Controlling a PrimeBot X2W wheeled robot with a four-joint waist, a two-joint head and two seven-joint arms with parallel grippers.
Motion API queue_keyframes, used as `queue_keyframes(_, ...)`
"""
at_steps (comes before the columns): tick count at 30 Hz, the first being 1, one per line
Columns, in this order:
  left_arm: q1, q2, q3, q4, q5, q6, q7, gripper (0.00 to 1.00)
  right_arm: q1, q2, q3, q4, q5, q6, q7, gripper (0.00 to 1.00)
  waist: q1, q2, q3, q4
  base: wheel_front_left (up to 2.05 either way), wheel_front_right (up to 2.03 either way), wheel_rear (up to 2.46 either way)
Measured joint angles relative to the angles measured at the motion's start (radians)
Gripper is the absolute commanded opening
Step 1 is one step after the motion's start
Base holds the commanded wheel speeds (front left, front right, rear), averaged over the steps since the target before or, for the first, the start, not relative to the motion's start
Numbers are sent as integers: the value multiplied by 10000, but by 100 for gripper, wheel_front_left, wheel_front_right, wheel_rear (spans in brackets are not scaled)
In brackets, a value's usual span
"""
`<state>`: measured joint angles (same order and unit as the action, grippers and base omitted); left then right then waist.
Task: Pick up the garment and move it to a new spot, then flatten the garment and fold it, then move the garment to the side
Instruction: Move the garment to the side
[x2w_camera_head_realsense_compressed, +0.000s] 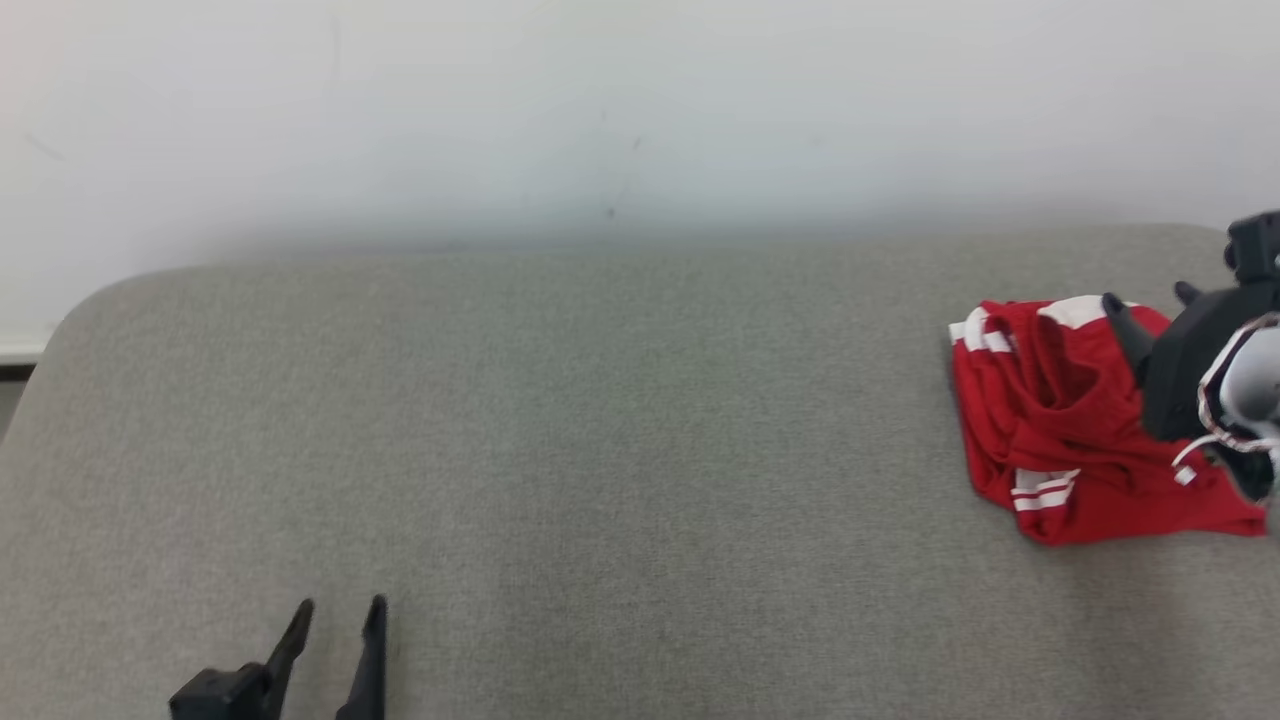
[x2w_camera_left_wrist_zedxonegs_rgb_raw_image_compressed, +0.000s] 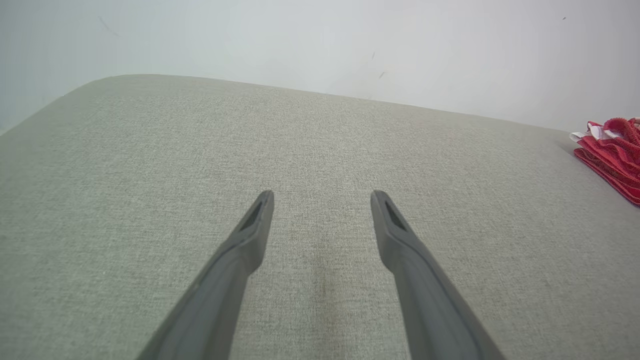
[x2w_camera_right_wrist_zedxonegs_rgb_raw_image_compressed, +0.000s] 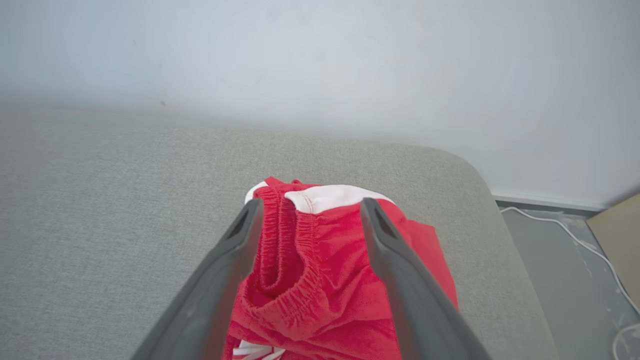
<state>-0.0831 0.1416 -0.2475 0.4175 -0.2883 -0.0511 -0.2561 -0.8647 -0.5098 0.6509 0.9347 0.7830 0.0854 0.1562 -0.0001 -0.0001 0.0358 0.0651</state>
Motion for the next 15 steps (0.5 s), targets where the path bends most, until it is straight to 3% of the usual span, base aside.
queue_keyframes(8, 566, 234, 439, -462, -12, 259, 0, 100, 1685, 167, -412, -1488, 257, 12, -2194, 100, -1, 0, -557, -541, 0, 0, 0)
queue_keyframes(15, 809, 201, 506, -732, -12, 426, 0, 100, 3293, 167, -669, -2660, 291, -389, -3695, 100, -1, 0, -919, -803, 0, 0, 0)
